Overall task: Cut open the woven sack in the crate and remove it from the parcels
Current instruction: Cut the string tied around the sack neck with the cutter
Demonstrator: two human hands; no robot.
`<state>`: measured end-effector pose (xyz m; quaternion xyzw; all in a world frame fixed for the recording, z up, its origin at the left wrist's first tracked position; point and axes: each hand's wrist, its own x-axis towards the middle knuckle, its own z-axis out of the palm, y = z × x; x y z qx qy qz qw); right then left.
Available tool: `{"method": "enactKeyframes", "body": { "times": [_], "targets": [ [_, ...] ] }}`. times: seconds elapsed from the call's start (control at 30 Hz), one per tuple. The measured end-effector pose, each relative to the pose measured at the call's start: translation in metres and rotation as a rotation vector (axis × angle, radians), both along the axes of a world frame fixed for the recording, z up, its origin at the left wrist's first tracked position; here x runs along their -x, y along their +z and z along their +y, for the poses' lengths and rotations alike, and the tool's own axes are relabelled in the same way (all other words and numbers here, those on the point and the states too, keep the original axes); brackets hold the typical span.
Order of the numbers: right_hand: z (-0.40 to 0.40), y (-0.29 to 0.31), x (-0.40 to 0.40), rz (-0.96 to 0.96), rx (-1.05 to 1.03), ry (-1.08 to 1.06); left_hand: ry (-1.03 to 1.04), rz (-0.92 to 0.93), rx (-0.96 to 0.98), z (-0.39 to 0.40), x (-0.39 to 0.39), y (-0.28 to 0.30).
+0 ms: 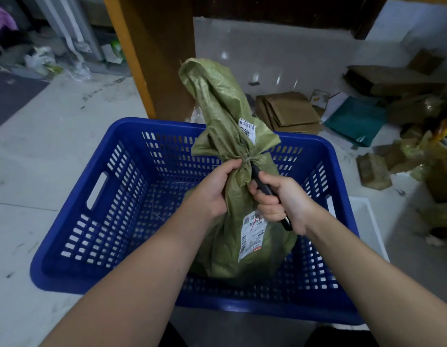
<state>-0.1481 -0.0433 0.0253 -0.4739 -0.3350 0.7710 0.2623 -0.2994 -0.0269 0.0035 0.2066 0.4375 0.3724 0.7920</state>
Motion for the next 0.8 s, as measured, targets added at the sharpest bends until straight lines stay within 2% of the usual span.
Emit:
{"method": "enactKeyframes", "body": {
  "times": [0.33,0.47,0.57,0.8],
  "targets": [
    [0.005,-0.002,-0.01,-0.033,-0.074,0.035,0.058,-0.032,0.022,0.0,-0.007,0.001],
    [0.007,0.0,-0.008,-0.197,-0.269,0.01,0.121,-0.072,0.103,-0.001,-0.003,0.002],
    [0.004,-0.002,-0.006,-0.28,-0.338,-0.009,0.087,-0.031,0.099,-0.001,-0.002,0.005],
    [0.006,-0.005,-0.001,-0.168,-0.213,-0.084,0.075,0.052,0.119,-0.001,-0.007,0.013]
  ]
}}
